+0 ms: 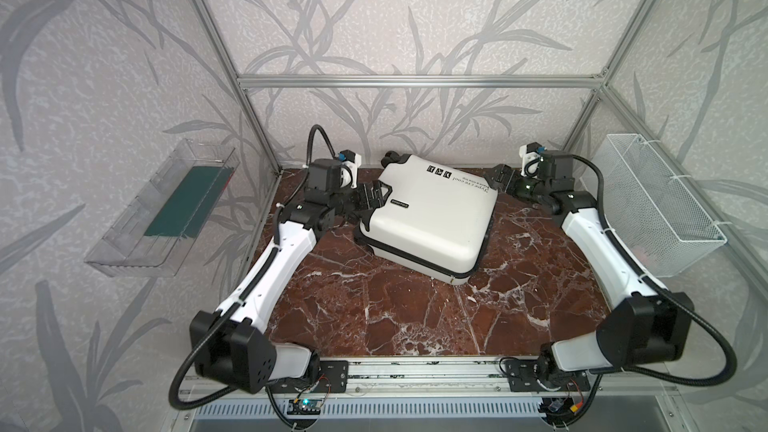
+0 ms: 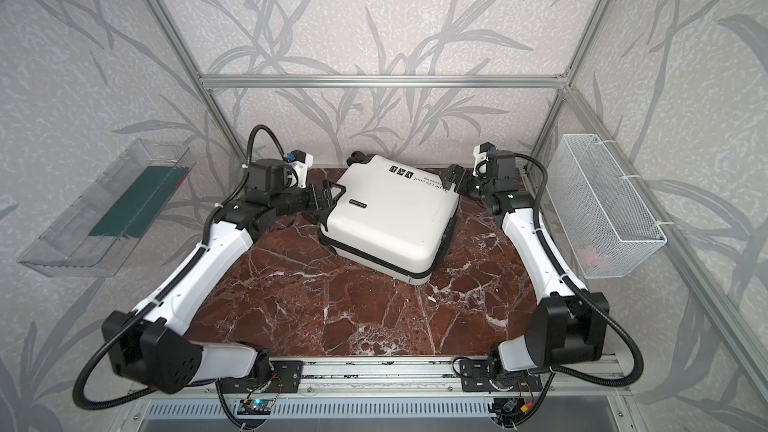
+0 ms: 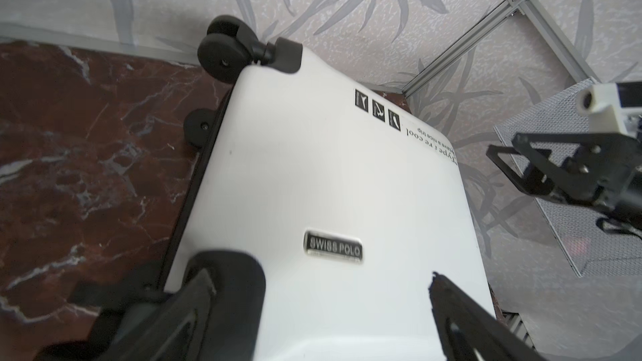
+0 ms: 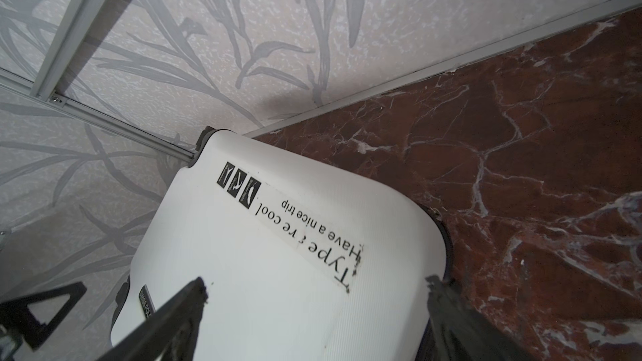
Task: Pack the luggage
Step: 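Rotate the lying suitcase with both grippers so its wheels face the robot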
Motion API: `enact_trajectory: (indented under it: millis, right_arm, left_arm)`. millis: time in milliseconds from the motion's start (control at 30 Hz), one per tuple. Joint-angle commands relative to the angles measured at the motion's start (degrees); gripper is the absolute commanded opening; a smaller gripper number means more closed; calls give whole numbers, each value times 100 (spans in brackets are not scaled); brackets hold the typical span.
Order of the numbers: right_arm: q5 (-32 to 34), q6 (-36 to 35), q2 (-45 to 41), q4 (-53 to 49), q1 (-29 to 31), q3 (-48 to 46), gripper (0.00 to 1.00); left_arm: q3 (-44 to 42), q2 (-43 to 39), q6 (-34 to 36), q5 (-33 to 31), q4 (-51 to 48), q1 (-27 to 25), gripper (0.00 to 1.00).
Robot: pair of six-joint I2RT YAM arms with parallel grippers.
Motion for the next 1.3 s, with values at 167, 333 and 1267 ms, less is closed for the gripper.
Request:
enact_trajectory:
  millis: [167,333,1267]
  right_arm:
    - [-762,148,1927,-190,-181,1839,99]
    - [-1806,397,3111,-505,-203,3156,97]
    - [-2635,1850,508,3556,488,-2573,92]
  left_arm:
    - [-1965,-1961,-1199,284,715,-178,99]
    - [-2631,-2200,-1386,77,1179,-531,99]
    - [-903,914,-915,461,2508,-396,99]
